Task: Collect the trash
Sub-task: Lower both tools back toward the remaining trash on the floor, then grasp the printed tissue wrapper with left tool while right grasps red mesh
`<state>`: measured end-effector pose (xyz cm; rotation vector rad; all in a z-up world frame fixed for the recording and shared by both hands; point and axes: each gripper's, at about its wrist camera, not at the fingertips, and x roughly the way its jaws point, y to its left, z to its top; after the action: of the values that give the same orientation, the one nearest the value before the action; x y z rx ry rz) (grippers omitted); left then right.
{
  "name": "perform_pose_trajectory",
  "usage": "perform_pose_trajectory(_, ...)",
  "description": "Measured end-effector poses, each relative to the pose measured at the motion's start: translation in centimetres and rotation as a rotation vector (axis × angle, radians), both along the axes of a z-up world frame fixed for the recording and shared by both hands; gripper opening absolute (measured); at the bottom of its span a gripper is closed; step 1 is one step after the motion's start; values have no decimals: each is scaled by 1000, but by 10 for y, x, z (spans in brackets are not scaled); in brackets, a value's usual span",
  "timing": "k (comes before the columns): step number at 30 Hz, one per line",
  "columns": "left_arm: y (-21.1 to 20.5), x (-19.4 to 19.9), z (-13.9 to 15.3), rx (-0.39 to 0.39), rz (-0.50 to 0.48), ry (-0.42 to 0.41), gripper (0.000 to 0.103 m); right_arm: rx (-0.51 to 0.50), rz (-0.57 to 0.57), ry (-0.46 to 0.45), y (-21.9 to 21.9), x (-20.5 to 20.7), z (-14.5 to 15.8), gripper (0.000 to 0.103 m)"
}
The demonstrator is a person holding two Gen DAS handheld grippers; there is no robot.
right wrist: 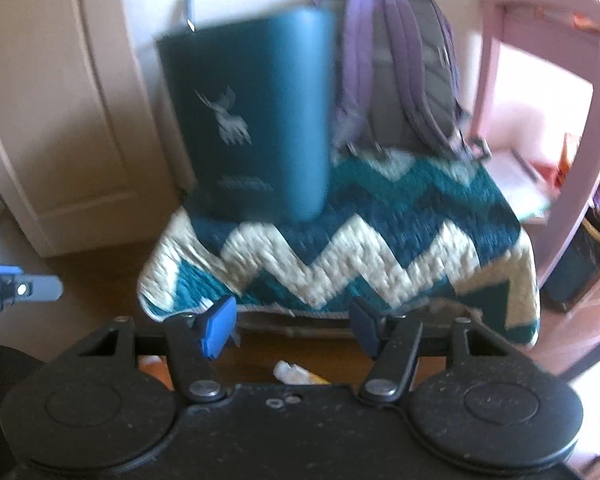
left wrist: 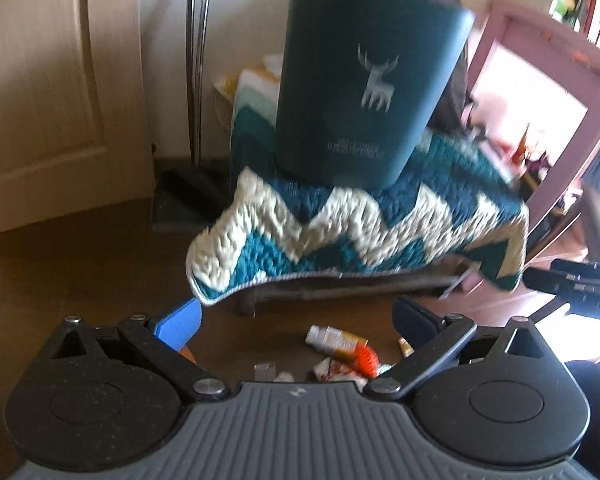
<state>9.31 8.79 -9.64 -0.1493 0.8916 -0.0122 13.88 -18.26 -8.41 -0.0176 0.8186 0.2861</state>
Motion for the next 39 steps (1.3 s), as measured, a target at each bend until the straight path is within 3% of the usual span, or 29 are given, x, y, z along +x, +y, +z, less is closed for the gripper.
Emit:
perform_pose_trajectory(5, -13, 17, -38, 24, -14, 72, 102, 4, -49, 139, -14, 28, -37, 62)
perform_pose_trajectory(16, -27, 67, -132, 38, 29, 257, 102, -71, -6, 296, -23, 86, -115, 62)
perform_pose_trajectory(21, -35, 93, -182, 60, 22, 365, 102, -66, -52, 396, -35, 120, -153, 62)
perform_pose_trajectory(28, -51, 120, -242, 4, -34, 503, 102, -26, -92, 550, -47, 159, -213, 62)
perform_pose_trajectory(39, -75, 161, -328, -113, -35, 639, 102, -62, 23, 735, -4, 186, -305, 61)
